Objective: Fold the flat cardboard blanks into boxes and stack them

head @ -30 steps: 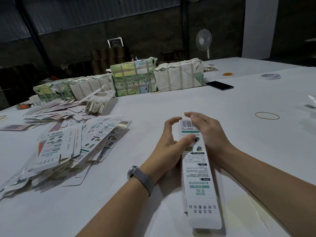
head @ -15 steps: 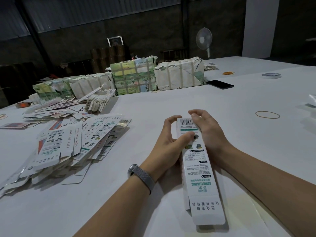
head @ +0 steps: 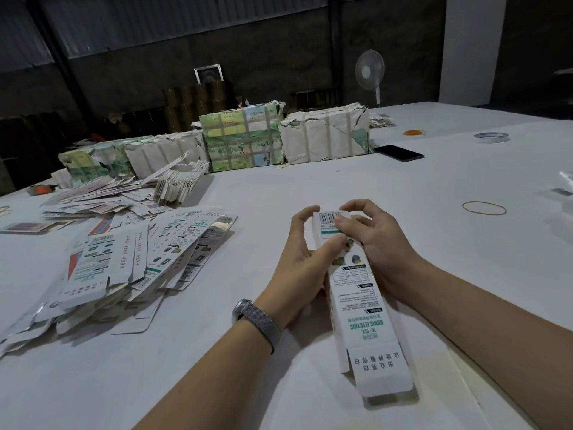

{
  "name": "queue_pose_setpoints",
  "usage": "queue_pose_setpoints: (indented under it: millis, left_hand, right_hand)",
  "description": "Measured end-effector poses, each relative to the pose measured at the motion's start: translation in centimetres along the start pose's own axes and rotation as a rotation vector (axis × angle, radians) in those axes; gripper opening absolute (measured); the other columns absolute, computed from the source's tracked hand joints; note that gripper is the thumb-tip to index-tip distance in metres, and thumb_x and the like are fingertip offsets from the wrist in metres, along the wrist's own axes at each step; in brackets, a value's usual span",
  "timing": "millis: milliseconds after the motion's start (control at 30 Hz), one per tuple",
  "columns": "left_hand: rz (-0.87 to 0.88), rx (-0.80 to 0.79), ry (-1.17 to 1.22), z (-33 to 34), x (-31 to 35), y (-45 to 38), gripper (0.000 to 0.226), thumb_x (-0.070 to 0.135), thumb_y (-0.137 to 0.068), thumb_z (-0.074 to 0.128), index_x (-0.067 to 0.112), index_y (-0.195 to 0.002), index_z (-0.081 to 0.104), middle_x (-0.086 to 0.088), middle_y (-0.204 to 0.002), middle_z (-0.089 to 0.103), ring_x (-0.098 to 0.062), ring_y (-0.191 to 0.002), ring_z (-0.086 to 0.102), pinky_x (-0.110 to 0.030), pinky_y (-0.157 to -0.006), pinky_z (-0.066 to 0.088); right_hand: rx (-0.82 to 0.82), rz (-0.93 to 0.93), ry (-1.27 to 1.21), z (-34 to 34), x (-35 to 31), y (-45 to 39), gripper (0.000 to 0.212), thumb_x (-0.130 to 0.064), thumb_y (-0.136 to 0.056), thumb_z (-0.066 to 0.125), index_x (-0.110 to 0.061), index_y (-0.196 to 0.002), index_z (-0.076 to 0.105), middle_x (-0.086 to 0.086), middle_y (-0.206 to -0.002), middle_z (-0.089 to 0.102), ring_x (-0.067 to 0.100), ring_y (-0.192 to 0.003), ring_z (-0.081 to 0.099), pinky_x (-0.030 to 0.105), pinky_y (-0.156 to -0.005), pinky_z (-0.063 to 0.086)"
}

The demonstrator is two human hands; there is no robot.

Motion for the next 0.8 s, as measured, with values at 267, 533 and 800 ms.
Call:
queue_pose_setpoints:
  millis: [267, 533, 800]
  left_hand:
    - [0.009, 0.013, -0.027, 0.0, 0.2, -0.1, 0.043, 0.036, -0.085, 0.065, 0.045, -0.121, 0.042, -0.009, -0.095, 0.078, -0.027, -0.073, 0.075, -0.036, -0.062, 0.061]
    - [0.043, 0.155, -0.097, -1.9, 0.5, -0.6, 0.043, 0.052, -0.082, 0.058, 0.047, -0.124, 0.047, -0.004, -0.087, 0.074, -0.016, -0.064, 0.069, -0.028, -0.05, 0.052]
    - [0.119, 0.211, -0.092, -2.7, 2.0, 0.1, 0.048, 0.043, -0.096, 0.059, 0.04, -0.137, 0.032, -0.007, -0.077, 0.076, -0.025, -0.059, 0.072, -0.035, -0.05, 0.057]
  right_hand:
    - [0.03, -0.022, 0.006, 0.1, -0.3, 0.2, 0.014, -0.014, -0.093, 0.067, -0.016, -0.104, 0.057, 0.007, -0.083, 0.075, 0.027, -0.066, 0.071, 0.035, -0.053, 0.058]
    - [0.093, -0.132, 0.389, -0.7, -1.6, 0.2, 0.03, -0.032, -0.086, 0.076, -0.036, -0.11, 0.058, -0.001, -0.11, 0.062, 0.017, -0.083, 0.068, 0.032, -0.069, 0.059]
    - [-0.189, -0.035, 0.85, 1.1, -3.6, 1.6, 0.063, -0.05, -0.071, 0.083, -0.038, -0.128, 0.062, -0.012, -0.112, 0.063, 0.005, -0.08, 0.066, 0.024, -0.071, 0.051]
Point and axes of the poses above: each hand's wrist, its own y-axis away from the middle knuckle, its own z-axis out of the palm, x = y × z, the point moved 10 cm from there along -y, towards the middle knuckle
